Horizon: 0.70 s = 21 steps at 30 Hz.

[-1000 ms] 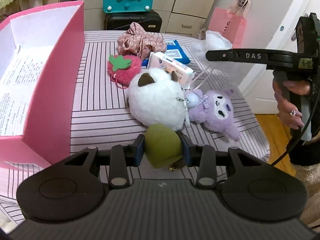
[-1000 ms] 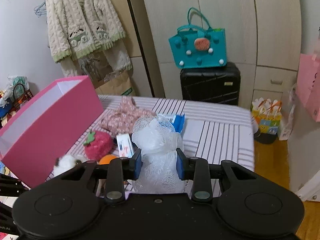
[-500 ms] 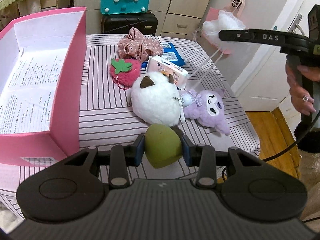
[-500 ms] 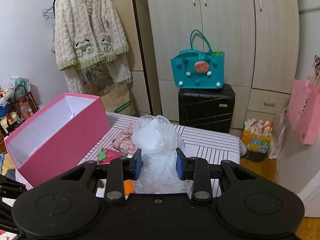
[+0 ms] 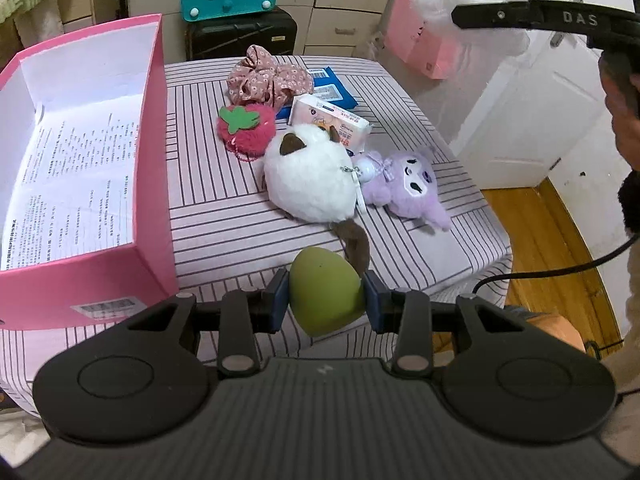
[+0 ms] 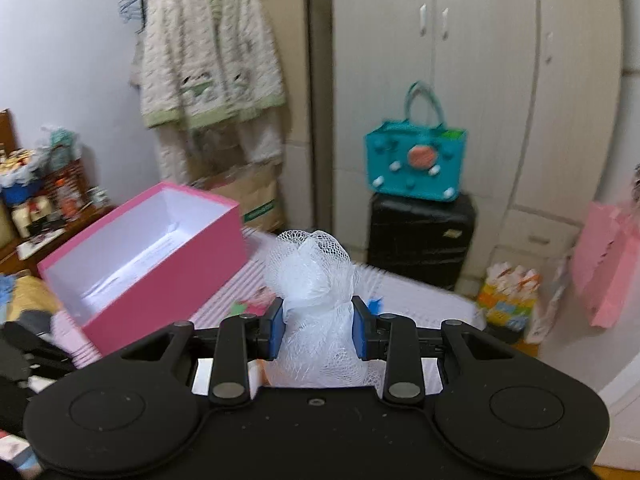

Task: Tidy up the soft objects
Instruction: 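Lift the green sponge with the left gripper while the right gripper lifts the mesh puff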

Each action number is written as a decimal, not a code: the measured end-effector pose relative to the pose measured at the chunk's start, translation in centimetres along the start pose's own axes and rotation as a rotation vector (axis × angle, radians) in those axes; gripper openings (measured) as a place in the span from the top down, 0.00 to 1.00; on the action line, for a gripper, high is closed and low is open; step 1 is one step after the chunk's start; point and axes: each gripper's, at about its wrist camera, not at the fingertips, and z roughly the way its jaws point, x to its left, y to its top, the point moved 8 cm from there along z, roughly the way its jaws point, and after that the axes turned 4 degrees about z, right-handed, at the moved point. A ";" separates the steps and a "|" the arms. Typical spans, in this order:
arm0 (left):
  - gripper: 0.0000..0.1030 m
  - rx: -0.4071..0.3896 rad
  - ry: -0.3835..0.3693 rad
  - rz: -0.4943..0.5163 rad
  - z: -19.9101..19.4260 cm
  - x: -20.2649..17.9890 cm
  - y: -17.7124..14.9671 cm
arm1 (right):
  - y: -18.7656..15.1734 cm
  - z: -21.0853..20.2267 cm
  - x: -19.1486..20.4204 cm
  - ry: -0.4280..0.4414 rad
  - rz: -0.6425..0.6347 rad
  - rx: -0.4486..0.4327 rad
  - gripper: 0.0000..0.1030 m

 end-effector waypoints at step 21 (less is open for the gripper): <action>0.63 0.047 0.016 0.083 -8.0 2.4 -1.7 | -4.4 0.3 14.4 0.444 0.027 0.395 0.62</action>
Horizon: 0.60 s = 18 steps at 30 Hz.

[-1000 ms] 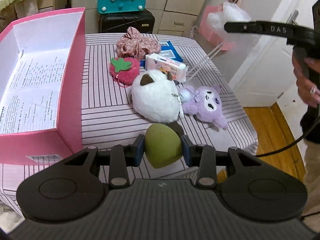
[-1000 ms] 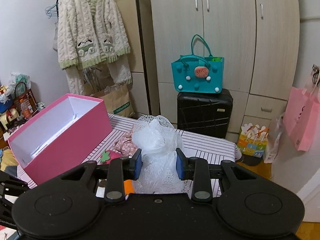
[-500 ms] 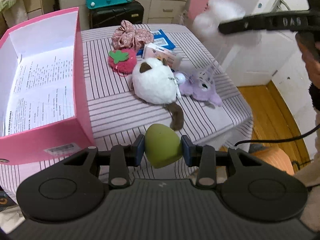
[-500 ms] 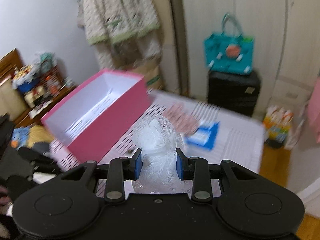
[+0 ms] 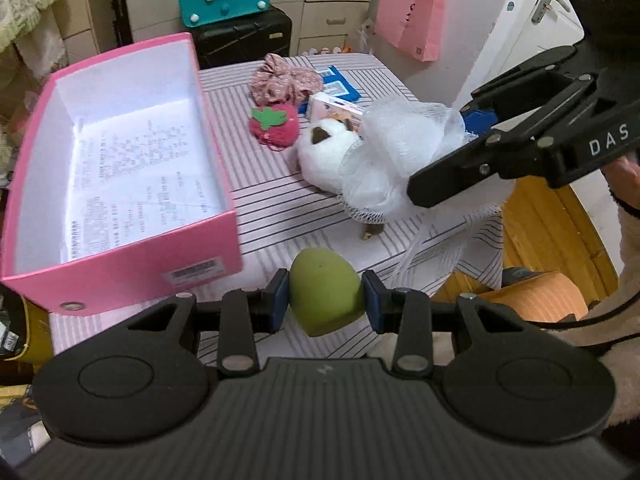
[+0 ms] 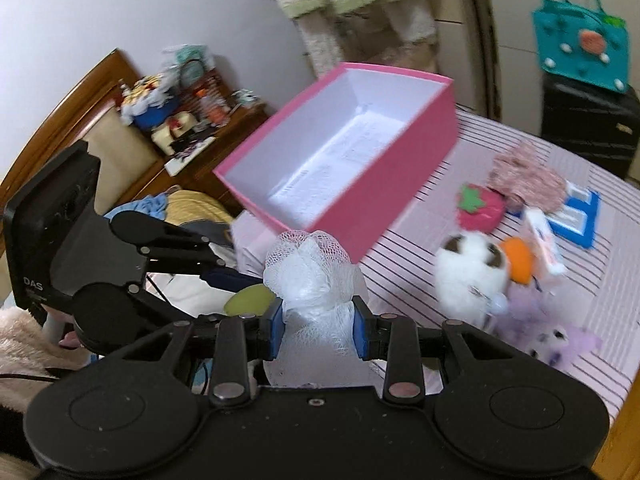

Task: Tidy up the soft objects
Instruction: 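Lift the green sponge with the left gripper while the right gripper lifts the mesh puff, then lower the sponge into the pink box and open the left gripper while the right releases the puff there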

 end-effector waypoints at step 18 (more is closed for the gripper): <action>0.63 -0.274 0.155 -0.221 -8.1 11.2 3.1 | 11.8 0.6 5.5 0.118 -0.148 -0.118 0.62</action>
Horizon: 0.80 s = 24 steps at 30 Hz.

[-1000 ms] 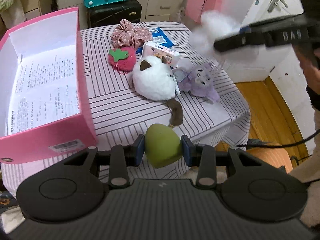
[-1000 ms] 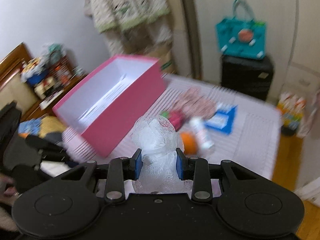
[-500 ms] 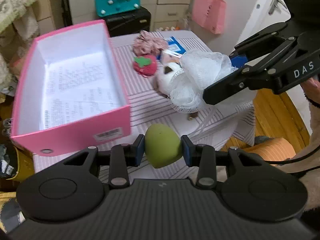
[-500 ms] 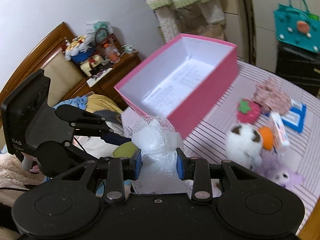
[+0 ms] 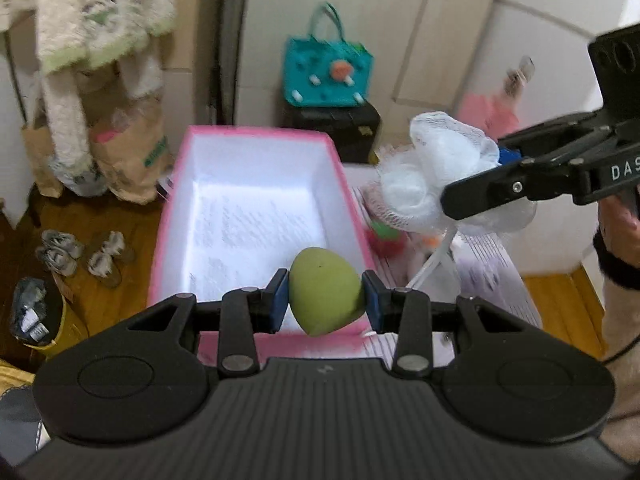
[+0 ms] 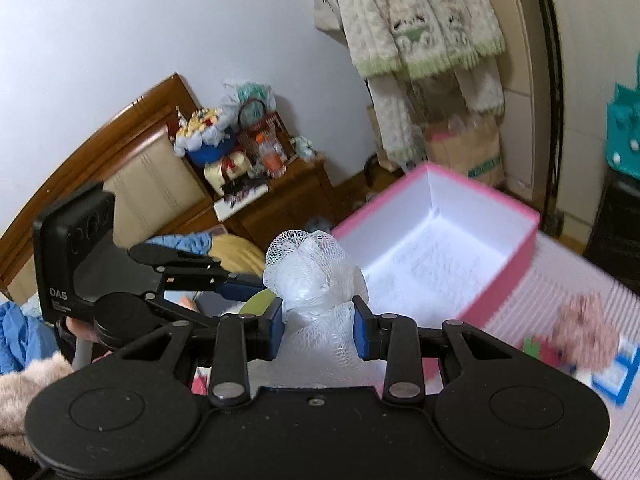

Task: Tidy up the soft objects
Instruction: 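Lower the sponge into the pink box and open the left gripper while the right releases the puff there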

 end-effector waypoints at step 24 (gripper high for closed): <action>0.63 0.144 0.094 -0.187 18.1 9.0 5.8 | 3.6 15.9 -12.8 -0.364 -0.344 0.165 0.60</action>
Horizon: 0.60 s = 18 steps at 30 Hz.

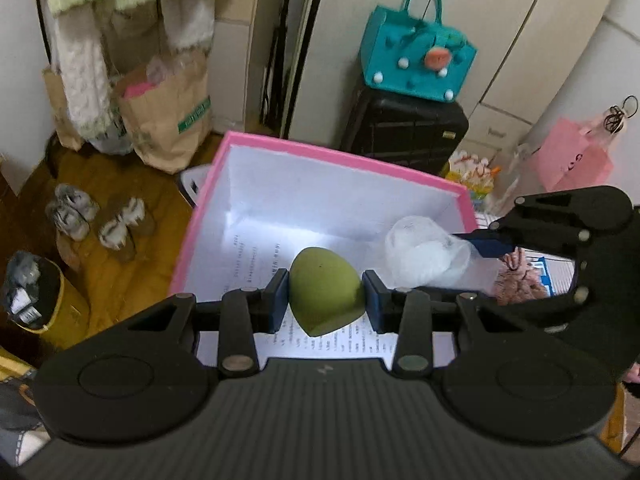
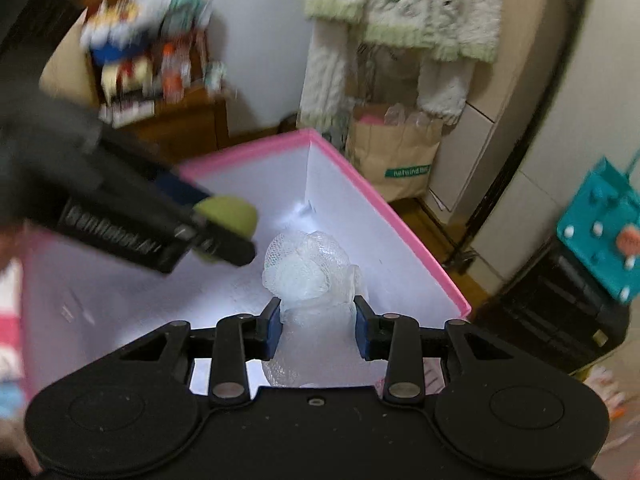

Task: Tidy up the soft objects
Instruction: 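Lower the sponge into the pink box and open the left gripper while the right releases the puff there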

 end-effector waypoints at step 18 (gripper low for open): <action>0.63 0.150 0.019 -0.071 8.0 0.8 1.3 | -1.0 4.2 0.2 -0.093 -0.347 0.127 0.31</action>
